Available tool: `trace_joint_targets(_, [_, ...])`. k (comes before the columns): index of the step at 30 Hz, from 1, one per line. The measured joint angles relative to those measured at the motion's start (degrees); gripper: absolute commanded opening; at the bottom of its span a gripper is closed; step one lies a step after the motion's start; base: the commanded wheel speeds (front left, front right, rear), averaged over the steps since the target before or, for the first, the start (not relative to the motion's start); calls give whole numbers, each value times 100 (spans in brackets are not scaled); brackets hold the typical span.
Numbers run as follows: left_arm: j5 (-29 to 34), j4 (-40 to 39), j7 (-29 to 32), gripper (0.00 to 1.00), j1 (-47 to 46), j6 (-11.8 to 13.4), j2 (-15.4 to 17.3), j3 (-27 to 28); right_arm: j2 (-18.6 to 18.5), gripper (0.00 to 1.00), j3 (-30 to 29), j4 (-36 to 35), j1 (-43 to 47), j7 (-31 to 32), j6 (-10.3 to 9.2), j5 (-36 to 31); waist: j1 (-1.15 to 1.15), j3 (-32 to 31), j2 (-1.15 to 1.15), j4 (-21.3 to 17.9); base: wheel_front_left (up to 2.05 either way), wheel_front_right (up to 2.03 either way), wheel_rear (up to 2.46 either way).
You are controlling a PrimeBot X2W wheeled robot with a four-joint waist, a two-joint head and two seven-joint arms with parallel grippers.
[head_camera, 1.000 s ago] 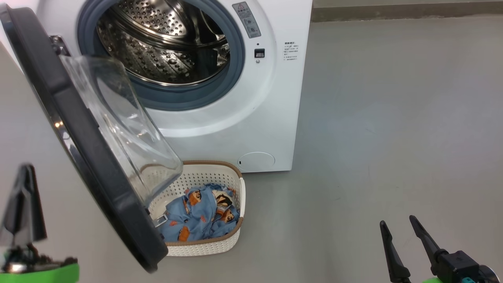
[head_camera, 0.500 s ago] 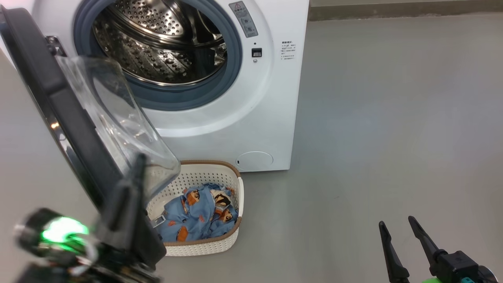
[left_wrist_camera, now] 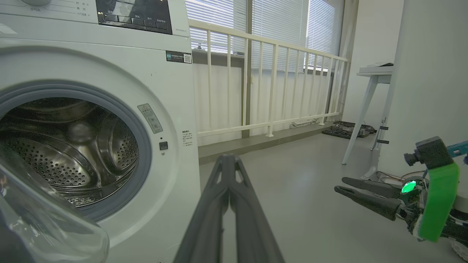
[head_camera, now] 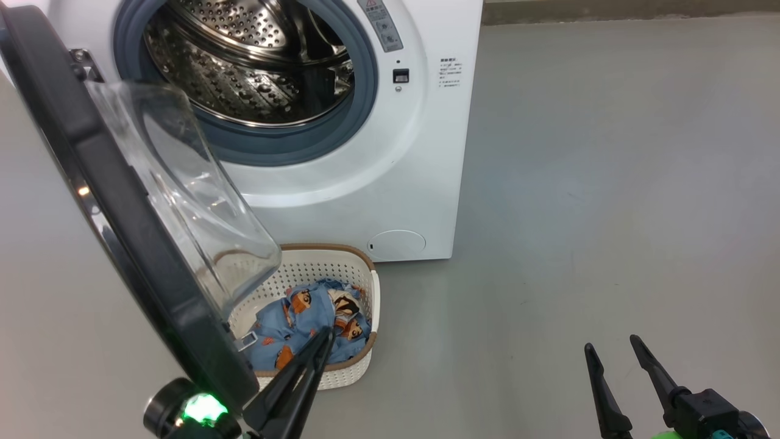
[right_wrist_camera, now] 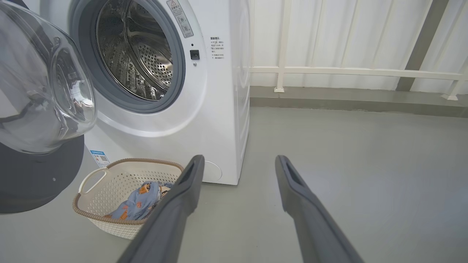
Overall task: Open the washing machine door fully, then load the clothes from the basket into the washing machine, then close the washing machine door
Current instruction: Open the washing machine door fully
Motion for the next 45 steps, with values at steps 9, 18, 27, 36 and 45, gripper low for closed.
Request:
trace_joint_targets(9, [-121,829,1,0,83,0,-24,53,0,100,3,-8,0,0,0,0,0,63,0,47,0,0,0])
trace_joint_targets(18, [-280,1314,2,0,7,0,-102,433,0,100,15,-15,-3,0,0,0,0,165,0,64,0,0,0])
trace_joint_targets(27, [-427,1527,2,0,-279,0,-125,601,0,100,46,-55,-32,0,0,2,0,335,0,63,0,0,0])
trace_joint_targets(36, [-489,1637,2,0,-282,0,-129,633,-1,100,40,-52,-71,0,0,2,0,401,0,130,0,0,0])
trace_joint_targets(45, [-490,1641,2,0,-236,-8,-197,661,-1,100,57,24,-74,0,0,9,0,334,0,419,0,0,0])
